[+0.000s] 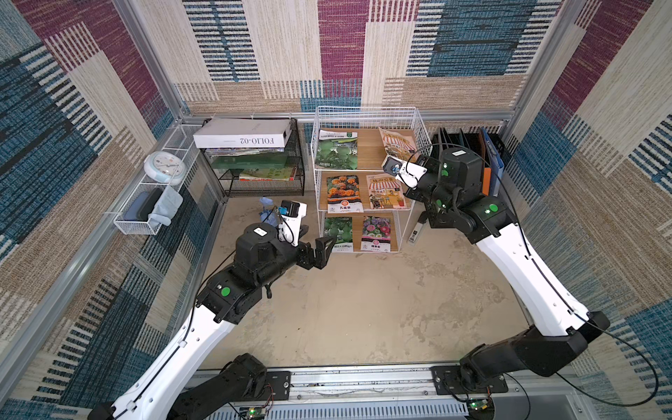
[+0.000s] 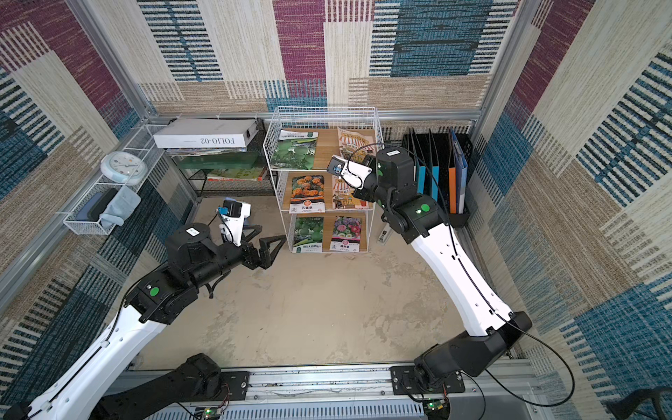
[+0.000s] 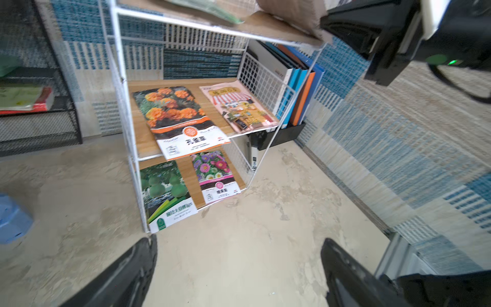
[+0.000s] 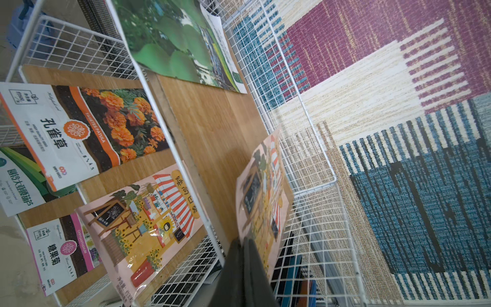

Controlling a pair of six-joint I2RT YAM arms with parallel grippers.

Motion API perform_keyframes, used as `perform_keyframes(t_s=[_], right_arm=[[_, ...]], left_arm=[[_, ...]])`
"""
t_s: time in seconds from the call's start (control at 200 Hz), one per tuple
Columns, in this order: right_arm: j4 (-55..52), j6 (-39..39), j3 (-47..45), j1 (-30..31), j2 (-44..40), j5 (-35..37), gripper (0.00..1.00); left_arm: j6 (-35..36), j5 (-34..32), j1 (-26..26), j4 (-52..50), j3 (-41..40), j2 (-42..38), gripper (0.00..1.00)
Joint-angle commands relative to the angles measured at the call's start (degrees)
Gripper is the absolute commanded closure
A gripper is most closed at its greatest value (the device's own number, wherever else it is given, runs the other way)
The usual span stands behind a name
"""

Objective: Take the seed bag off the shelf
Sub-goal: Pick up the seed packet from the shelf.

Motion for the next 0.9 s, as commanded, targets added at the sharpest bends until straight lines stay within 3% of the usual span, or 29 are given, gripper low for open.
perform_keyframes(t_s=[0.0,0.286,0.621,0.897], right_arm=[[3.87,2.35,-3.17,0.2,-2.74,-2.26,1.0],[7.28,4.33,-12.3,1.01,-8.86,-5.29,1.0],[10.02,5.06,-17.57,4.37,-13.4,-8.73,1.0],[10.04,5.11,-19.44,5.56,-15.28,-10.78,1.0]], left_arm=[[-2.91,7.98,-0.05,0.39,3.81,1.88,0.01],[-13.74,12.46,-0.05,0.0,14.93,7.64,0.0],[-32.95,25.56,-0.05,3.9,25.98,21.5,0.01],[-35.95,19.67,0.04,4.92,29.34,25.58,0.0]])
